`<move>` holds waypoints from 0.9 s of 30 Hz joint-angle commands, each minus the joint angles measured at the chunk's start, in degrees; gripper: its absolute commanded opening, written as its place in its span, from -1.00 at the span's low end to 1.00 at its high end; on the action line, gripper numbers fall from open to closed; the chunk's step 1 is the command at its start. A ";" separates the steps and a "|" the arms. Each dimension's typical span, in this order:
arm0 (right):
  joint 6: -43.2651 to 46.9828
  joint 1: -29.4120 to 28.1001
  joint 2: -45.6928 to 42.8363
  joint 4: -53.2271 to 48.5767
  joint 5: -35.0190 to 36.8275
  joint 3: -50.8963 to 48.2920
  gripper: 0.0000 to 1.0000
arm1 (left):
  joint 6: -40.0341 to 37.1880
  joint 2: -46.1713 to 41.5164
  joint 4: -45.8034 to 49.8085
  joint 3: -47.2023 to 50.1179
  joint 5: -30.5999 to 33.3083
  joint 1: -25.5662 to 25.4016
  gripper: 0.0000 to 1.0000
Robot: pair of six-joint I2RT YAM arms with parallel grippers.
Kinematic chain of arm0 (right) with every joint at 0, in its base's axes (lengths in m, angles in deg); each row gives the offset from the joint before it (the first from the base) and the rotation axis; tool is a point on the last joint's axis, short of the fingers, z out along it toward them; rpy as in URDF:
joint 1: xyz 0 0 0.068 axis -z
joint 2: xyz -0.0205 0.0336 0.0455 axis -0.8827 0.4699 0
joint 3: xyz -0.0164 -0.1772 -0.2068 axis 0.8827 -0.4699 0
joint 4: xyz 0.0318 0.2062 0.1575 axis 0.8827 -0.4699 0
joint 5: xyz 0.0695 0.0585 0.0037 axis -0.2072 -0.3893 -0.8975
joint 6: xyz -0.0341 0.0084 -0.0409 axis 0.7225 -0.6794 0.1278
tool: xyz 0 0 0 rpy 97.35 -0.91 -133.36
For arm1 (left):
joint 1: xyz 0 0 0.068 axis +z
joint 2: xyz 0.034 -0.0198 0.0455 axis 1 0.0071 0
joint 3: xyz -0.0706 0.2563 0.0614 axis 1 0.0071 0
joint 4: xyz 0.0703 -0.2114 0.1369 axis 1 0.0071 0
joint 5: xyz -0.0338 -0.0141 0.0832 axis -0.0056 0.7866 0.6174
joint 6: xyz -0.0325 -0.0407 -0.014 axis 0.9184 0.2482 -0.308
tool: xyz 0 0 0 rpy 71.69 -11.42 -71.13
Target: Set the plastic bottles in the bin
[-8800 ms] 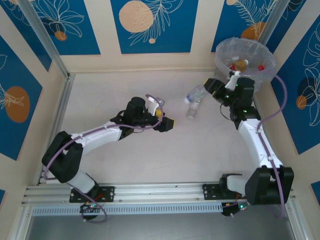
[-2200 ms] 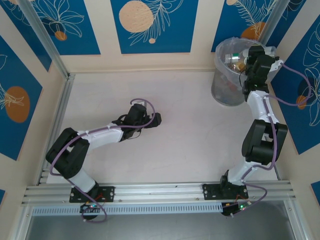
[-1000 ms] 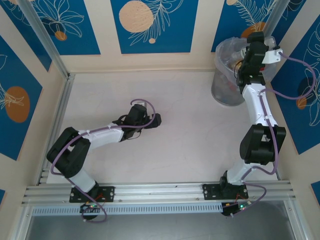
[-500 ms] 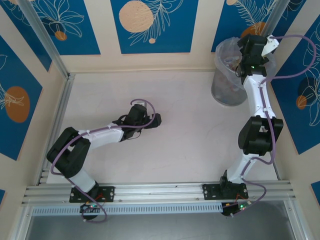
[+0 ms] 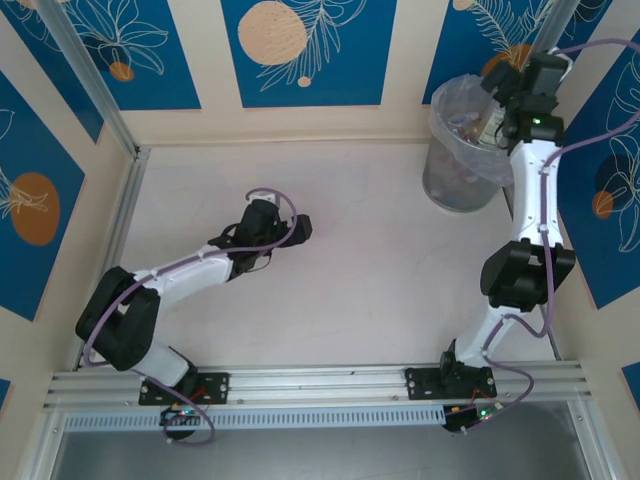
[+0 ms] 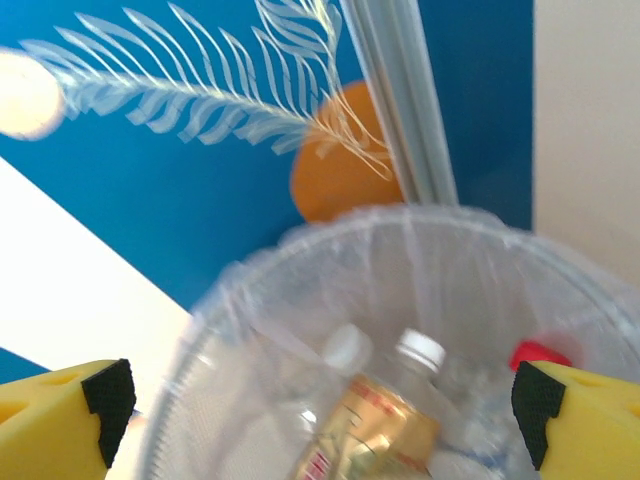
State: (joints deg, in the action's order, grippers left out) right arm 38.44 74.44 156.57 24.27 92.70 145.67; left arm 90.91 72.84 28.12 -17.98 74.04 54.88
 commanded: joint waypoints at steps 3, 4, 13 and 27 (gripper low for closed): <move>-5.23 -2.25 6.37 1.72 -9.06 3.21 0.98 | -0.14 -0.46 0.61 1.58 0.06 0.88 0.99; -7.09 -2.68 8.19 2.95 -8.52 4.65 0.99 | 0.16 -0.30 0.52 1.72 -0.11 0.88 0.99; -0.64 -6.40 16.30 -3.05 0.77 21.23 0.99 | 0.16 -1.62 0.87 3.87 0.39 1.00 0.99; 3.23 -5.44 -8.92 9.00 -7.53 -12.19 0.99 | -5.40 -10.29 7.81 3.61 7.89 5.45 0.99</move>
State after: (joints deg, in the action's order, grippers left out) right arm 40.32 68.43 153.07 27.39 89.22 140.34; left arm 88.90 66.53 32.29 -14.61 76.97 58.55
